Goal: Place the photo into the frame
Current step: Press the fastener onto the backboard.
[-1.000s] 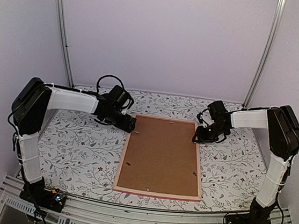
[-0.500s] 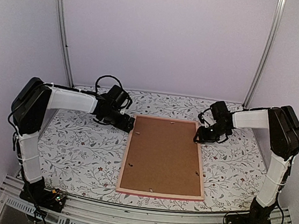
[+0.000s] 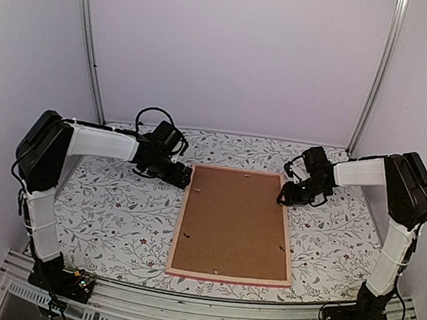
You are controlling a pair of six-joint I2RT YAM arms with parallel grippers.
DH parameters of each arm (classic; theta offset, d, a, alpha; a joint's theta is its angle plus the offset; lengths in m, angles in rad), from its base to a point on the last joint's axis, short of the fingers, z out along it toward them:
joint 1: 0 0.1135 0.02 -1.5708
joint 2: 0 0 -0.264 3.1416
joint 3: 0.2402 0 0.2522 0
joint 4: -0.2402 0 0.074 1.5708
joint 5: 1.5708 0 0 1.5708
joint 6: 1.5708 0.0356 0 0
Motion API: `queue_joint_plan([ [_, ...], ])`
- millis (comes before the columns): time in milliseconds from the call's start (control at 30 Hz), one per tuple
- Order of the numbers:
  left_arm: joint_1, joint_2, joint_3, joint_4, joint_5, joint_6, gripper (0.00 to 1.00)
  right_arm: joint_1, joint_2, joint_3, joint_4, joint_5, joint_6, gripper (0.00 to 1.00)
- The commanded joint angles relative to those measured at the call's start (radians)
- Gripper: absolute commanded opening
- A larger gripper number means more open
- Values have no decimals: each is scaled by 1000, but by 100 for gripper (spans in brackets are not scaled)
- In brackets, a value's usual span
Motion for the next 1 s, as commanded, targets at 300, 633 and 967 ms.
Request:
queue_joint_plan([
  [300,11,8,-23,6,25,-16,94,-52,-6,-83,-21,-29,-10,35],
  [633,11,9,-21,9,28,-14,94,-119,-55,-79,1,-172,33,42],
  [967,14,28,1,3,30,-5,94,-121,-37,-78,-19,-127,21,42],
])
